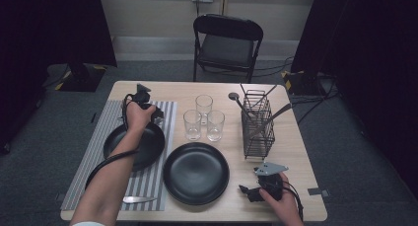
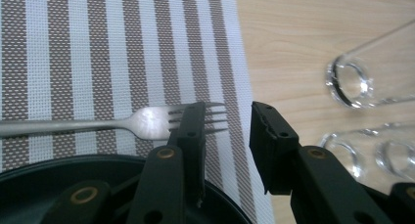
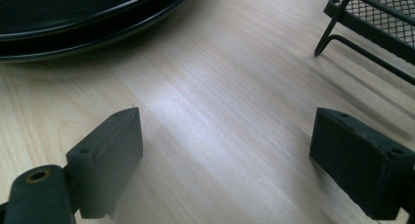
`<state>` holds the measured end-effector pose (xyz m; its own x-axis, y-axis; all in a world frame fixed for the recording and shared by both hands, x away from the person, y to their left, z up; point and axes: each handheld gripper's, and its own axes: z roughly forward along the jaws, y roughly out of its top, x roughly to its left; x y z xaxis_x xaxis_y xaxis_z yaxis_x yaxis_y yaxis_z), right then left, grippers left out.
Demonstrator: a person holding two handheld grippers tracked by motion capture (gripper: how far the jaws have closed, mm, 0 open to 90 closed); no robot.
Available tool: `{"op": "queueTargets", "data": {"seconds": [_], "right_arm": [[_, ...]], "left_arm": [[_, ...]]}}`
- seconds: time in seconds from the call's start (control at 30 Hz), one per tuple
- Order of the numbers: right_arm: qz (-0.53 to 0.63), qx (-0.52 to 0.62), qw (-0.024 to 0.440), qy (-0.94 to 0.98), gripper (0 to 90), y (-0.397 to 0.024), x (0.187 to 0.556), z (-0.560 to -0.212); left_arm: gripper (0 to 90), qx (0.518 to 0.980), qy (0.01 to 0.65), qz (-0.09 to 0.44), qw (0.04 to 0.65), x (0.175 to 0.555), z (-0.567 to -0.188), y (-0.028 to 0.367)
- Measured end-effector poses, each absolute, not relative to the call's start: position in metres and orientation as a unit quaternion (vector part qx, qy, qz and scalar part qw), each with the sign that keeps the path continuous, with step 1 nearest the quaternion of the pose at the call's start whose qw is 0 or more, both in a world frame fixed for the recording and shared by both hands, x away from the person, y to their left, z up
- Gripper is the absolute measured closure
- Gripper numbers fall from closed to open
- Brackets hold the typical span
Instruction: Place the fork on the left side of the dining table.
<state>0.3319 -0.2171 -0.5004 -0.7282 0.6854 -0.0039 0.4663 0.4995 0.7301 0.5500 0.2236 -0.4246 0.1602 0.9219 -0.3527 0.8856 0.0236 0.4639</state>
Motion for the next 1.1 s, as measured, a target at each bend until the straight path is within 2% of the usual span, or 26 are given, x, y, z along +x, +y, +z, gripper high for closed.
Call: {"op": "queueTargets", "data": {"seconds": [0.5, 1.1], "right_arm": [[0.369, 0.337, 0.149, 0.853, 11.4, -0.217, 0.332, -0.5], [0.369, 0.337, 0.148, 0.853, 11.5, -0.217, 0.332, -0.5]], "left_arm": [[59.0, 0.704, 0.635, 0.016, 0.318, 0.532, -0.398, 0.224], [49.6, 0.714, 0.615, -0.004, 0.333, 0.514, -0.385, 0.222]]}}
